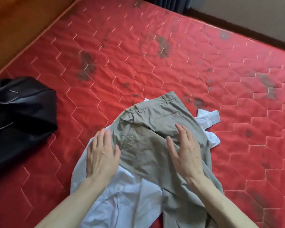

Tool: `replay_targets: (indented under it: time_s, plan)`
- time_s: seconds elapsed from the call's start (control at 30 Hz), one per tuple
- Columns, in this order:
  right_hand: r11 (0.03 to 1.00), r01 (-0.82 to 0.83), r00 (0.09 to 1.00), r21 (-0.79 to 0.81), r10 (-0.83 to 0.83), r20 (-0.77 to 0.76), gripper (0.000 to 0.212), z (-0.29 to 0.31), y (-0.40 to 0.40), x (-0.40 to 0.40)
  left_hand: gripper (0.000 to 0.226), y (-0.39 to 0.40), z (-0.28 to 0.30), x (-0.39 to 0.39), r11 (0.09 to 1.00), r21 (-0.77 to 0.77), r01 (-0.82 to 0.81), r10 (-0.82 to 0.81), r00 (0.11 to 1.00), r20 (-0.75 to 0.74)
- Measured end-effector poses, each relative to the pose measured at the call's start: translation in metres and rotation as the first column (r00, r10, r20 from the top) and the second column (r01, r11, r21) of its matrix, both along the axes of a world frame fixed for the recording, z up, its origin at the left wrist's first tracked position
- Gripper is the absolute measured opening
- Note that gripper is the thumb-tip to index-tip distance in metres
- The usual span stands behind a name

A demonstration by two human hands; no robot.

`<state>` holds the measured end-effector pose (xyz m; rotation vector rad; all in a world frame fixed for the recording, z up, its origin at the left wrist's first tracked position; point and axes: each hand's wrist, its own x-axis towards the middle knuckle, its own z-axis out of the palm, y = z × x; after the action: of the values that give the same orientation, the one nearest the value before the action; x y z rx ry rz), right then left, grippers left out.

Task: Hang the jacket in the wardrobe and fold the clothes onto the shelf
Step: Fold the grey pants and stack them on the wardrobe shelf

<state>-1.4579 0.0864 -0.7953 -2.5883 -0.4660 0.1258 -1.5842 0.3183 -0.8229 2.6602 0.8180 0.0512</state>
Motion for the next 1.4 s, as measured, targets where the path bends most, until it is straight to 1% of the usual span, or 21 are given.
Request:
replay_targets:
  time_s: [0.07, 0.1, 0.2, 0.27, 0.33, 0.4, 0.47, 0.5, 0.53, 0.57, 0.6, 0.63, 0.7, 0.73, 0.87, 0.93, 1.0, 1.17, 1.27, 1.33, 1.4]
  plan:
    - [0.995, 0.075, 0.996, 0.067, -0.071, -0.061, 0.056, -0.019, 0.01, 0.018, 0.066, 0.011, -0.012, 0.005, 0.995, -0.015, -0.101, 0.099, 0.991, -0.092]
    - [0.99, 0.112, 0.99, 0.09, -0.104, -0.095, 0.056, -0.025, 0.015, 0.029, 0.064, 0.015, -0.017, 0.007, 0.991, -0.02, -0.136, 0.132, 0.984, -0.118]
    - [0.977, 0.192, 0.968, 0.09, -0.173, -0.179, 0.062, -0.036, 0.028, 0.068, 0.042, 0.024, -0.02, 0.011, 0.992, 0.012, -0.123, 0.124, 0.986, -0.108]
    - [0.987, 0.161, 0.969, 0.025, -0.153, -0.194, 0.068, -0.043, 0.036, 0.096, 0.03, 0.028, -0.017, 0.012, 0.997, 0.044, -0.068, 0.07, 0.996, -0.056]
    - [0.99, 0.099, 0.974, -0.098, -0.117, -0.194, 0.079, -0.05, 0.043, 0.123, 0.029, 0.03, -0.013, 0.012, 0.998, 0.064, -0.003, 0.002, 1.0, 0.014]
    - [0.976, 0.068, 0.964, -0.208, -0.118, -0.24, 0.092, -0.052, 0.049, 0.144, 0.034, 0.029, -0.009, 0.011, 1.0, 0.009, 0.026, -0.027, 0.994, 0.102]
    - [0.955, 0.106, 0.94, -0.277, -0.187, -0.285, 0.1, -0.055, 0.054, 0.16, 0.037, 0.026, -0.003, 0.009, 0.997, -0.073, 0.036, -0.022, 0.983, 0.182]
    - [0.943, 0.126, 0.939, -0.307, -0.213, -0.269, 0.097, -0.056, 0.055, 0.165, 0.036, 0.025, 0.002, 0.009, 0.996, -0.088, 0.036, -0.016, 0.976, 0.215]
    - [0.942, 0.143, 0.937, -0.304, -0.228, -0.265, 0.087, -0.055, 0.055, 0.169, 0.033, 0.024, 0.007, 0.008, 0.995, -0.086, 0.043, -0.021, 0.971, 0.236]
    - [0.954, 0.163, 0.937, -0.253, -0.23, -0.262, 0.065, -0.054, 0.055, 0.17, 0.028, 0.023, 0.012, 0.007, 0.994, -0.096, 0.06, -0.034, 0.969, 0.246]
    - [0.97, 0.174, 0.936, -0.171, -0.216, -0.278, 0.035, -0.053, 0.054, 0.171, 0.022, 0.022, 0.016, 0.007, 0.989, -0.126, 0.076, -0.043, 0.968, 0.247]
    - [0.982, 0.167, 0.936, -0.09, -0.186, -0.297, 0.014, -0.053, 0.051, 0.17, 0.017, 0.021, 0.02, 0.007, 0.982, -0.169, 0.085, -0.042, 0.97, 0.24]
    - [0.992, 0.123, 0.957, -0.001, -0.119, -0.263, 0.031, -0.047, 0.043, 0.168, 0.011, 0.017, 0.027, 0.005, 0.97, -0.231, 0.079, -0.024, 0.972, 0.233]
    - [0.992, 0.119, 0.964, 0.041, -0.106, -0.244, 0.033, -0.039, 0.038, 0.165, 0.01, 0.015, 0.032, 0.005, 0.967, -0.242, 0.074, -0.016, 0.972, 0.235]
    - [0.97, 0.116, 0.965, 0.212, -0.059, -0.256, 0.02, 0.013, 0.003, 0.138, 0.013, 0.012, 0.054, -0.003, 0.937, -0.349, -0.012, 0.102, 0.966, 0.239]
    - [0.955, 0.103, 0.967, 0.279, -0.031, -0.253, 0.025, 0.053, -0.026, 0.119, 0.018, 0.009, 0.073, -0.008, 0.898, -0.436, -0.057, 0.18, 0.952, 0.246]
    - [0.95, 0.085, 0.96, 0.301, 0.003, -0.28, 0.028, 0.102, -0.06, 0.098, 0.027, 0.006, 0.096, -0.013, 0.827, -0.539, -0.16, 0.315, 0.926, 0.209]
    - [0.946, 0.137, 0.933, 0.295, -0.023, -0.359, 0.014, 0.245, -0.141, 0.036, 0.052, -0.017, 0.177, -0.018, 0.597, -0.735, -0.322, 0.542, 0.837, 0.073]
    - [0.934, 0.201, 0.925, 0.297, -0.081, -0.371, 0.03, 0.324, -0.185, -0.005, 0.051, -0.042, 0.238, -0.016, 0.452, -0.832, -0.323, 0.552, 0.833, -0.023]
    - [0.927, 0.235, 0.919, 0.293, -0.113, -0.377, 0.032, 0.368, -0.215, -0.032, 0.052, -0.065, 0.283, -0.016, 0.373, -0.893, -0.251, 0.476, 0.878, -0.048]
    - [0.915, 0.261, 0.919, 0.307, -0.138, -0.368, 0.041, 0.407, -0.243, -0.055, 0.043, -0.09, 0.33, -0.017, 0.337, -0.932, -0.135, 0.357, 0.934, -0.006]
